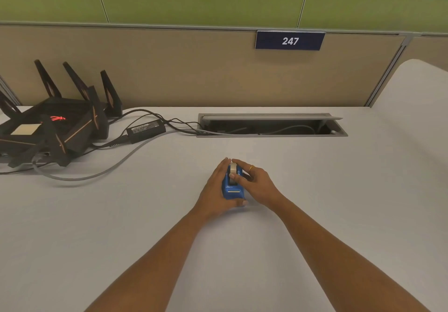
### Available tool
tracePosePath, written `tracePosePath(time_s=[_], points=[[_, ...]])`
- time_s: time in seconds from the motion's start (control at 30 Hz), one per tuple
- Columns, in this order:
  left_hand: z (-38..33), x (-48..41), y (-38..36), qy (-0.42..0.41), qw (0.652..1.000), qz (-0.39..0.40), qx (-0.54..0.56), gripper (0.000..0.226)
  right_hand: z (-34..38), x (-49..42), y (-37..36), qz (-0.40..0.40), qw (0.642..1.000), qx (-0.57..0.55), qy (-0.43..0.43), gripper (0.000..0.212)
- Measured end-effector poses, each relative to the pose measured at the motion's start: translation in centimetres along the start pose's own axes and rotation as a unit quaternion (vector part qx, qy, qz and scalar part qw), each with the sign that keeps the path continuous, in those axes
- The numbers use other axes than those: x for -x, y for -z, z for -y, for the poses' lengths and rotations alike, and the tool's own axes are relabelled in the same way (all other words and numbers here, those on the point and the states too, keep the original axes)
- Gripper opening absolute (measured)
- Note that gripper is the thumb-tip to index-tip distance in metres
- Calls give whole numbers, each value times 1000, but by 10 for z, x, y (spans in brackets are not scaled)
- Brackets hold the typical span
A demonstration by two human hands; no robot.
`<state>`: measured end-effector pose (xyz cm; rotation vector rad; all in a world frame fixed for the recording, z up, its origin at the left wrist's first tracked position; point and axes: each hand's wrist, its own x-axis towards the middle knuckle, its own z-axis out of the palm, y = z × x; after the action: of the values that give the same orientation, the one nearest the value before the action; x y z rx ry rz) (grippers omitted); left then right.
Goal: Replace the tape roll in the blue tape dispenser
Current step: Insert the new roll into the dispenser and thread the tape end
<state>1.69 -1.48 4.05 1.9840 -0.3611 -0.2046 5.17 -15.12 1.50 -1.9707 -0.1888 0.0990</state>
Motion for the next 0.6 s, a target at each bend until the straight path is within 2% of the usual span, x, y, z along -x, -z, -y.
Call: tracePosePath(time_s=[0.13,0.27,0.6], points=[[-3,3,4,11,1000,4,11,110,-5,-1,-1,1,1000,-8,-14,53],[1,1,4,20,1000,-5,10,91,-7,-2,0,5,1000,-11,-10,54],[4,0,2,10,1000,-13,-9,87,-6,-1,1,8,1000,3,9,52]])
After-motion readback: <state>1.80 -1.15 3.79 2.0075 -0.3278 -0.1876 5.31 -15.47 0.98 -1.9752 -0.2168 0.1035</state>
